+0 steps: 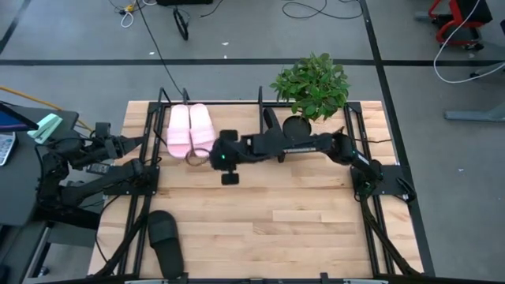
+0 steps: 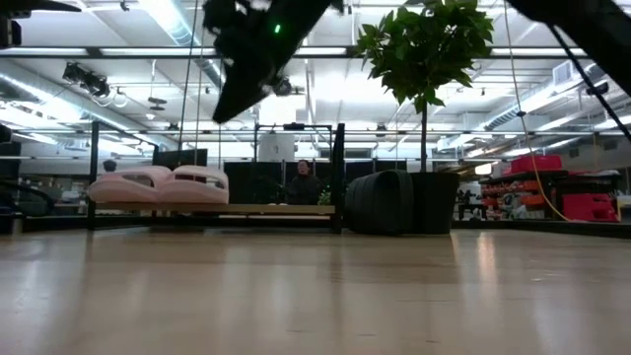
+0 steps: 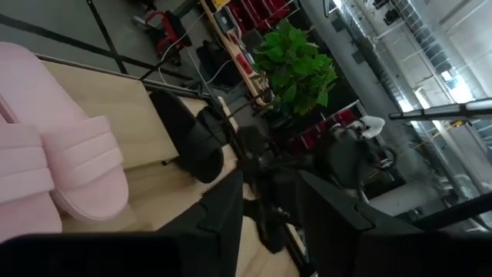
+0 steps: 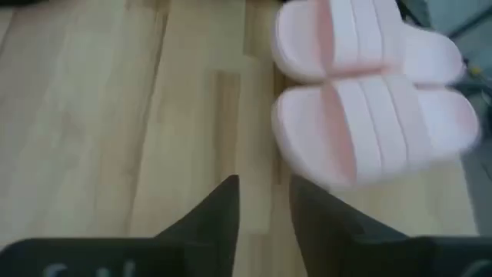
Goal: Pick and place slides into the shelf
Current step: Put the top black slide on the shelf
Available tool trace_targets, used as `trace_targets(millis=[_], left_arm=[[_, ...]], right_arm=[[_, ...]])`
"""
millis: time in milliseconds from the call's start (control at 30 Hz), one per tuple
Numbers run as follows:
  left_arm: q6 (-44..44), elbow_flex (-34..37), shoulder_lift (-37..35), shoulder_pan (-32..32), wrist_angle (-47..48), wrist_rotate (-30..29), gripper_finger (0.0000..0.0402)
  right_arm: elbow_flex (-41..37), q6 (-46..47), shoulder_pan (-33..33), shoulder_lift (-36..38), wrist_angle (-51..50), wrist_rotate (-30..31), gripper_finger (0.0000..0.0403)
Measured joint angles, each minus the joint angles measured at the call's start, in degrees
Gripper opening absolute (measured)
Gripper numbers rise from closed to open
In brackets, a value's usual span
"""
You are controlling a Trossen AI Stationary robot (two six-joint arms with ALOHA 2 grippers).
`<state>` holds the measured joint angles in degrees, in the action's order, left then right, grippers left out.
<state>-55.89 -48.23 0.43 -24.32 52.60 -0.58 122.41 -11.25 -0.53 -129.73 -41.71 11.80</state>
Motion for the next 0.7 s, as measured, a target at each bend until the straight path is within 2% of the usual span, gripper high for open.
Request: trace_targets(millis=[267,500,700], left_arm=[[2.60,-0.01,0.00,0.00,-0.06,0.11,0.0142],[3.44,-0.01,0.00,0.00,-0.09,1.36,0.0147],[6.41,-0.01,1.03,0.00,-2.88,3.59,0.0142]], right_arm=[[0.00,17.32,5.72,4.88,-17.49,9.96,0.0066],[-0.10,32.29,8.05,5.14,-36.46,18.00,0.0051],[-7.13,44.54,10.36,9.24,-39.45,23.32,0.0050]])
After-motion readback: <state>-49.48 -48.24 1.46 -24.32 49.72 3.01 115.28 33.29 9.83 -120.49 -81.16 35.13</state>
